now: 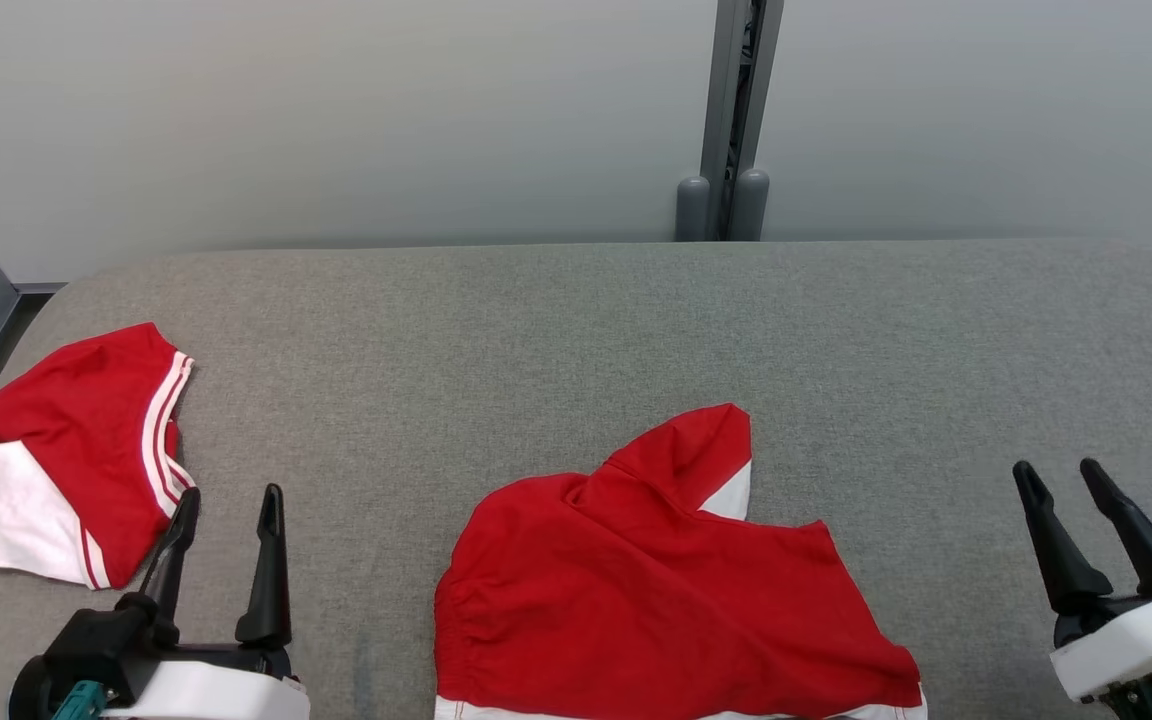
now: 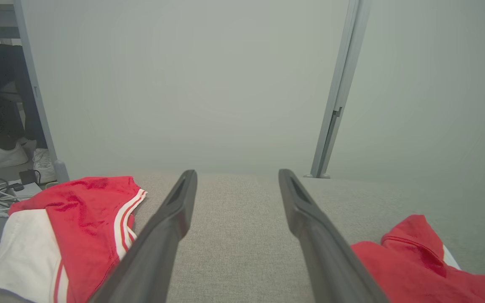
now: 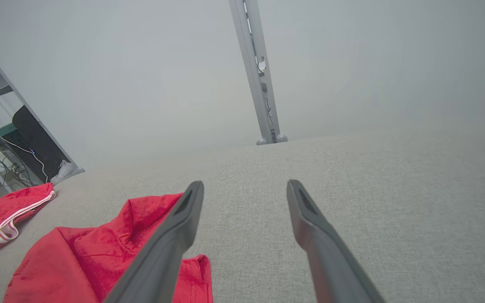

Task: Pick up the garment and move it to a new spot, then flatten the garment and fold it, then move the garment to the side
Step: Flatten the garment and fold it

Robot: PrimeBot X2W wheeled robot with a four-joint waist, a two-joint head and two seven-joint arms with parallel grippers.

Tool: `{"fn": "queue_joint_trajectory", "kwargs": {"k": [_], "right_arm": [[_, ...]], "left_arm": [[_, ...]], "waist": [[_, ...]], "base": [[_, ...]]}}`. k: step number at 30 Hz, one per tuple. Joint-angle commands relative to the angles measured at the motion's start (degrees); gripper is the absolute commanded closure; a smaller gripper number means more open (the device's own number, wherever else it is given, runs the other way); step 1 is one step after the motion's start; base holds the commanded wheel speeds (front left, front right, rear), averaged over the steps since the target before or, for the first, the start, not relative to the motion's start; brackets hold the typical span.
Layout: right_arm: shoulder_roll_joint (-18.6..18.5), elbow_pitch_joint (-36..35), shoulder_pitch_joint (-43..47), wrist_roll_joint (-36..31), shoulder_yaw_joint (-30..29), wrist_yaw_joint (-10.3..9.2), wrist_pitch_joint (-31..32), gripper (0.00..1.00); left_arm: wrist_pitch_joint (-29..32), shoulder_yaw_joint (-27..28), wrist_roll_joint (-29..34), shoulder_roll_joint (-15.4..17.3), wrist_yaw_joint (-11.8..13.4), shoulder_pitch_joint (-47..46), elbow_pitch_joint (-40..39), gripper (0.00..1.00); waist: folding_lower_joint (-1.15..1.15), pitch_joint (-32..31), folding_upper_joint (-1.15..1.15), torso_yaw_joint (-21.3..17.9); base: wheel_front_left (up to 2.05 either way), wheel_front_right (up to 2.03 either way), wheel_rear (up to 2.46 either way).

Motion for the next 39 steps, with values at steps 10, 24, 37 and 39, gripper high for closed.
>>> {"fn": "queue_joint_trajectory", "kwargs": {"k": [10, 24, 37, 39], "right_arm": [[7.95, -3.27, -1.07, -10.87, -3.56, 0.02, -9.8, 0.0], [13.99, -3.28, 2.46, -21.3, -8.87, 0.02, -9.77, 0.0], [13.71, -2.45, 1.81, -21.25, -7.78, 0.02, -9.78, 0.0], [13.64, -2.39, 1.73, -21.19, -7.64, 0.02, -9.78, 0.0]], "left_arm": [[-0.05, 1.19, 1.44, 0.32, -0.3, -0.14, -4.55, 0.0], [-0.05, -2.26, -0.53, 0.19, 0.54, 0.36, -0.78, 0.0], [-0.05, -3.03, -0.97, 0.18, 1.04, -0.08, -0.37, 0.0], [-0.05, -3.08, -0.99, 0.18, 1.07, -0.09, -0.39, 0.0]], "waist": [[0.0, -0.38, 0.0, -0.09], [0.0, -0.04, 0.0, 0.11], [0.0, -0.2, 0.0, 0.25], [0.0, -0.2, 0.0, 0.25]], "base": [[0.0, 0.0, 0.0], [0.0, 0.0, 0.0], [0.0, 0.0, 0.0], [0.0, 0.0, 0.0]]}}
